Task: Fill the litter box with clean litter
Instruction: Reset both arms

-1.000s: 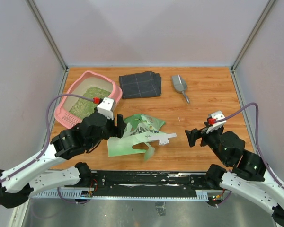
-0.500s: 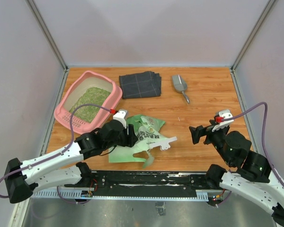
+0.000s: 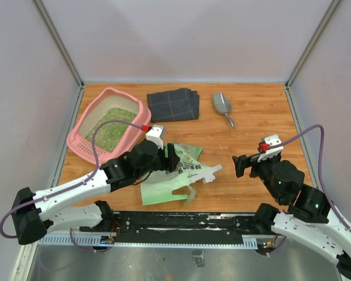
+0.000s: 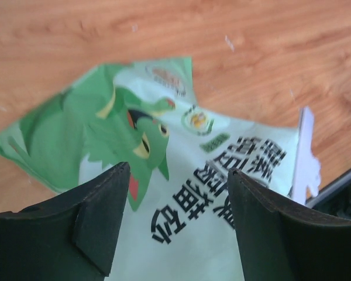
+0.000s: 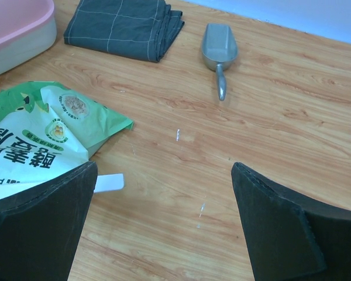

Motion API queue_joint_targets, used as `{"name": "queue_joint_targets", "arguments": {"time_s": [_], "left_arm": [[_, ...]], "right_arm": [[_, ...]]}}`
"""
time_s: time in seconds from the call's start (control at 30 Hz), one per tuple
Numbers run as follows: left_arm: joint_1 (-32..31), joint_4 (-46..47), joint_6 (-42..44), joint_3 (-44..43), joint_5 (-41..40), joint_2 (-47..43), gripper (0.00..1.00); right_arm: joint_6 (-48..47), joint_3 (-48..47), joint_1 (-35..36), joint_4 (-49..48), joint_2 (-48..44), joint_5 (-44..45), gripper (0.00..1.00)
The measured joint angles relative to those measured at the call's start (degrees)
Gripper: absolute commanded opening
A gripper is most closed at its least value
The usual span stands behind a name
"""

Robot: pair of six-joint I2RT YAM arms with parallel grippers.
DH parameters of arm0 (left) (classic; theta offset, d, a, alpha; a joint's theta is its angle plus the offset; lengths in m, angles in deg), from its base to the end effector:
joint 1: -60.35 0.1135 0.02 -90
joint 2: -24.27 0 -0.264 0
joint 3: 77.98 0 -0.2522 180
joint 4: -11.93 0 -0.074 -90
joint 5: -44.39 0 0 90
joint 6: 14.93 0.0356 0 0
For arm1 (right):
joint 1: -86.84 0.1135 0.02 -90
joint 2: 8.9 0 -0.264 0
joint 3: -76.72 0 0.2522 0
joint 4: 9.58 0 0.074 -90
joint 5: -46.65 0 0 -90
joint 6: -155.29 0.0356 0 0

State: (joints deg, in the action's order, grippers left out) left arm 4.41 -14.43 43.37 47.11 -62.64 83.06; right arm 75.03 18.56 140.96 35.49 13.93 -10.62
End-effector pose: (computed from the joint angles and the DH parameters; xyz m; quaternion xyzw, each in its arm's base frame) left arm 0.1364 -0.1832 0.2678 0.1079 0.8539 -0.2485 0.4444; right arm 0.0653 0.0575 0.3442 -0.1089 0.7479 0.1442 0.6388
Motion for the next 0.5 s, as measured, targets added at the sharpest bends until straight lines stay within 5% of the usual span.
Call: {"name": "queue_joint_targets", "arguments": {"time_s": [0.13, 0.27, 0.5], "left_arm": [[0.0, -1.2, 3.9, -5.4, -4.3, -0.7, 0.78], [0.8, -5.6, 7.9, -12.3, -7.3, -1.0, 0.99], [2.9, -13.3, 13.5, -25.0, -11.0, -3.5, 0.99]], "right_arm": [[-0.3, 0.7, 0.0, 0.2, -1.4, 0.2, 0.98], [0.4, 0.4, 0.0, 0.7, -2.4, 2.1, 0.98], [3.9, -7.8, 0.0, 5.3, 2.0, 8.6, 0.98]]}}
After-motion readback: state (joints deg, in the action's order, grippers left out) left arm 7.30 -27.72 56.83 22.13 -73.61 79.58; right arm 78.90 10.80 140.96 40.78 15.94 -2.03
